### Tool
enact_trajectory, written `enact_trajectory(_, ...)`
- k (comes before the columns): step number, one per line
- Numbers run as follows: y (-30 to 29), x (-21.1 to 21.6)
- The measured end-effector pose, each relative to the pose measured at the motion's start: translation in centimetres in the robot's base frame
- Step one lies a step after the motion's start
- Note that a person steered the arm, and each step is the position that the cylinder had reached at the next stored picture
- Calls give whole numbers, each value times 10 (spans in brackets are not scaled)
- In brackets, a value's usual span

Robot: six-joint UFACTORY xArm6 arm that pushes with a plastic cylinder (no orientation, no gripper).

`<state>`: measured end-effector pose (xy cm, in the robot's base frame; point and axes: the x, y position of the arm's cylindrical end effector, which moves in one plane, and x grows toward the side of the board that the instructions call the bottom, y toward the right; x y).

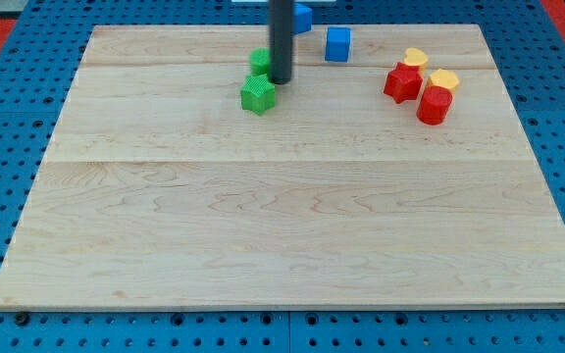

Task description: Place the blue cube above the green circle

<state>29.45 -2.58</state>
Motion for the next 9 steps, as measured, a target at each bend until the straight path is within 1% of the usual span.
enact_trajectory(1, 44, -3)
enact_trajectory(2, 109, -4)
enact_trajectory(4, 120, -5)
enact_trajectory(5, 158, -14)
enact_trajectory(6, 183, -30)
enact_trajectory(7, 178, -59)
enact_trajectory(8, 145, -65)
enact_trajectory(9, 96, -65)
